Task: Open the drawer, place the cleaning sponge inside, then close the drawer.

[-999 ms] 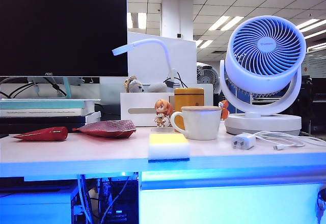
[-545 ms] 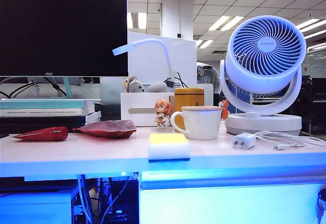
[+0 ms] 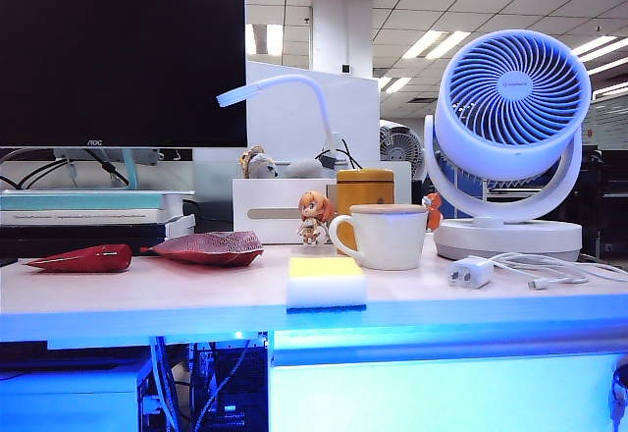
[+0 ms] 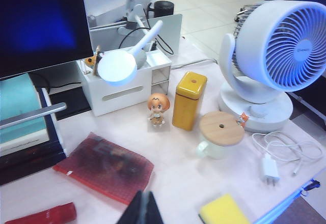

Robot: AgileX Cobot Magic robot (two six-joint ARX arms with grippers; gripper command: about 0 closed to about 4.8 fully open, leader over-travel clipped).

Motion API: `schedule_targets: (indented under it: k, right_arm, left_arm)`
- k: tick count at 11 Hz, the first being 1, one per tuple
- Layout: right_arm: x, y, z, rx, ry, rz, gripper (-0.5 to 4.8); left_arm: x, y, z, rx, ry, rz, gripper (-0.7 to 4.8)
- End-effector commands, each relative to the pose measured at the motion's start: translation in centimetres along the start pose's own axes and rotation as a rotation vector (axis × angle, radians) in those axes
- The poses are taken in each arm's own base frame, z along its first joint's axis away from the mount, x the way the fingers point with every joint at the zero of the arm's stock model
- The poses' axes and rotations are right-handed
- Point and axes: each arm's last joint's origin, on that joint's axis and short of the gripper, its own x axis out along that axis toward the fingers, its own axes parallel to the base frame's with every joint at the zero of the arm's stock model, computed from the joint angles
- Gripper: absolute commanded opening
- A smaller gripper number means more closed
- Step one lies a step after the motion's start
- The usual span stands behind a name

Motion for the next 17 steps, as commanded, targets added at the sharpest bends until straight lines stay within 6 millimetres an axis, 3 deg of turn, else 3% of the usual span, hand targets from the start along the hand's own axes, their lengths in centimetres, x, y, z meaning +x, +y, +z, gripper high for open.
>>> schedule_targets:
  k: [1,5,8,9,10,12,14,15,17]
  right_arm:
    - [3.5,-1.7,-1.6,0.281,-0.008,0.131,-0.06]
    - [6.5,-4.3,-4.0,0.467,-0.052,0.162,-0.06]
    - [8.5,-8.6,-7.1,0.653,-0.164,0.133,-0.06]
    - [8.6,-9.2,-7.5,0.662,-0.176,0.119,-0.06]
    - [8.7,-11.9,-9.4,0.725,-0.218,0.028,-0.06]
    - [8.4,-14.2,-11.3,0.797,-0.248,-0.067,0.03]
    - [8.5,-14.2,-11.6,0.749,-0.212,-0.060,4.69]
    - [8.6,-14.3,-11.6,0.746,-0.199,-0.044,4.79]
    - [11.7,-16.3,-11.0,0.759,-0.169,0.053,4.79]
  left_arm:
    - [-0.3,-0.2,0.4,0.006,-0.021,-0.042,-0.06]
    - [-0.5,-0.2,0.1,0.027,0.026,-0.042,-0.06]
    - [-0.6,-0.4,-0.8,0.017,0.122,-0.081,-0.06]
    - [-0.6,-0.4,-0.9,0.015,0.128,-0.082,-0.06]
    - [-0.6,-0.4,-0.9,0.016,0.127,-0.082,-0.06]
    - [-0.6,-0.4,-0.8,0.019,0.116,-0.081,-0.06]
    - [-0.6,-0.4,-0.8,0.018,0.116,-0.083,-0.06]
    - [-0.6,-0.4,-0.8,0.018,0.116,-0.085,-0.06]
    - [-0.6,-0.4,-0.8,0.017,0.114,-0.107,-0.06]
